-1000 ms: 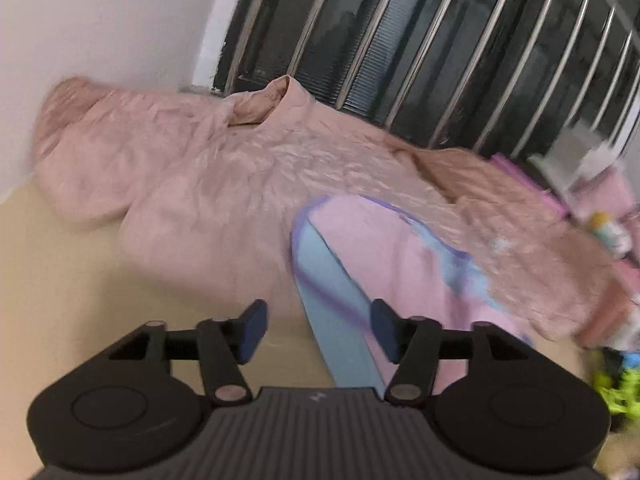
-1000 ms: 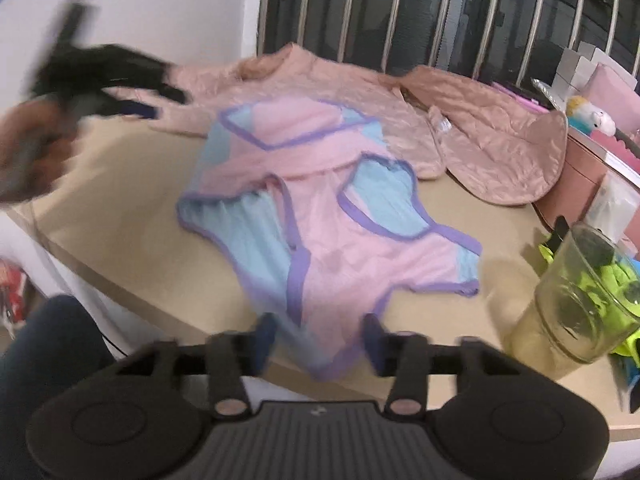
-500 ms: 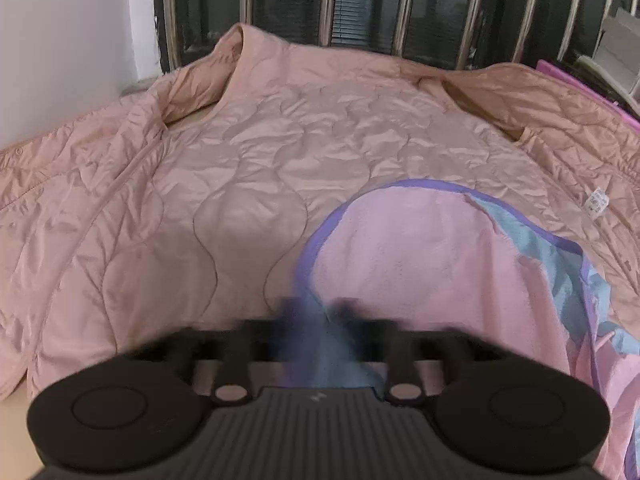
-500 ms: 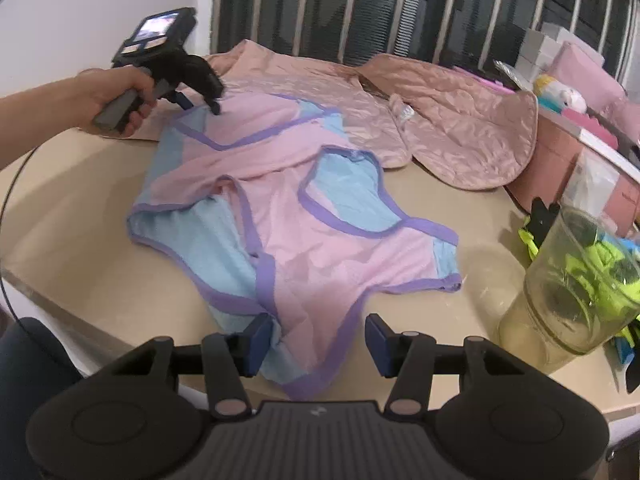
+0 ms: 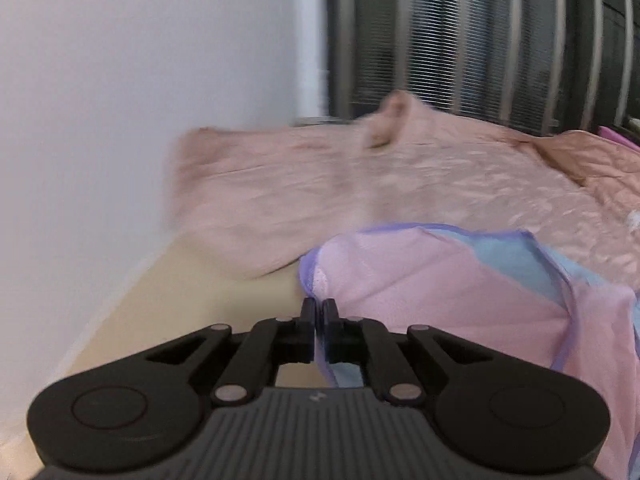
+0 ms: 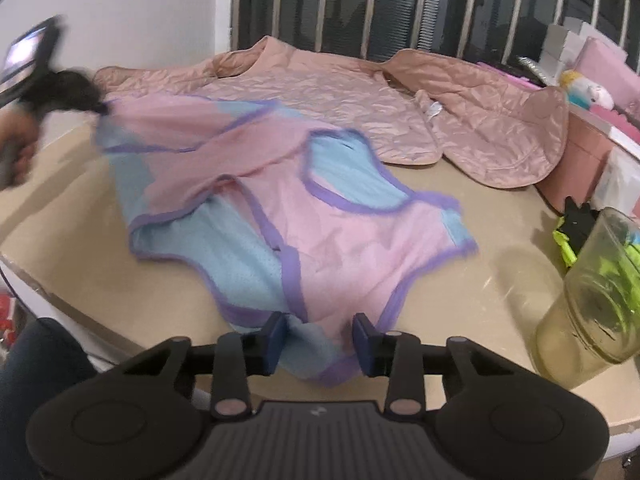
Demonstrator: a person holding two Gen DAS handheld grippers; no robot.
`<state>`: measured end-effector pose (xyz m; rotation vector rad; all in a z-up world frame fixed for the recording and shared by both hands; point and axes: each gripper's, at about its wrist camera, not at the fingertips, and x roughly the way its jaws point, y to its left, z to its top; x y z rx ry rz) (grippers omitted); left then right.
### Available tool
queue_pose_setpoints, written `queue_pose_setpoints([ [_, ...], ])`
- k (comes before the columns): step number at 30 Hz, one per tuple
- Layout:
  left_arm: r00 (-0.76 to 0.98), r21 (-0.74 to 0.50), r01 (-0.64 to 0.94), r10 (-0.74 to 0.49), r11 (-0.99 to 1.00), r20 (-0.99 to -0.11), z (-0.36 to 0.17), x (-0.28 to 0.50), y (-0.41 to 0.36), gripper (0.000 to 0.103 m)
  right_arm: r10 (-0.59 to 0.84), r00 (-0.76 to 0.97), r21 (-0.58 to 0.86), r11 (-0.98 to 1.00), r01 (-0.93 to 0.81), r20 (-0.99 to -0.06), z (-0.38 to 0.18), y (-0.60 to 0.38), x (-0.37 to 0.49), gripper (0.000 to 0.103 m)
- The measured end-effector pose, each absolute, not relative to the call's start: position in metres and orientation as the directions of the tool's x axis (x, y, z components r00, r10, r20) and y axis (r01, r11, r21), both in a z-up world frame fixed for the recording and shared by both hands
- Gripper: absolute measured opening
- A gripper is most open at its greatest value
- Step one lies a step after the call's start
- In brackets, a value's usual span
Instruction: Fold clothes
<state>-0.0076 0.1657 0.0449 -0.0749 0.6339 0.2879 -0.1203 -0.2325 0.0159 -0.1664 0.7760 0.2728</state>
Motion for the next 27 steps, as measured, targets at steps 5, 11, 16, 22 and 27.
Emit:
queue_pose_setpoints([
  [5,0.715,-0.029,-0.378,0.272,0.926,-0.644,0.031,-0.085,0.194,0.004,0.208,0.668,-0.018,0.949,-0.315,-0.715,0.016,-0.241,-0.111,0.024],
  [11,0.69,-0.064,-0.494,0.346,0.867,-0.636,0.033,-0.136,0.19,0.027,0.21,0.682,-0.002,0.955,-0.297,-0.701,0.03,-0.242,-0.115,0.042],
  [16,0.821,-0.284,-0.2,0.002,0.938,-0.571,0.055,-0.147,0.154,0.058,0.233,0.703,0.024,0.955,-0.294,-0.672,0.048,-0.24,-0.129,0.047],
  [22,0.726,-0.143,-0.014,-0.089,0.99,-0.682,0.031,-0.106,0.102,0.058,0.456,0.616,0.22,0.88,-0.421,-0.643,0.048,-0.195,-0.108,0.047],
  [27,0.733,-0.197,-0.016,-0.122,0.98,-0.669,0.026,-0.108,0.107,0.045,0.476,0.586,0.259,0.871,-0.417,-0.656,0.039,-0.166,-0.083,0.047],
])
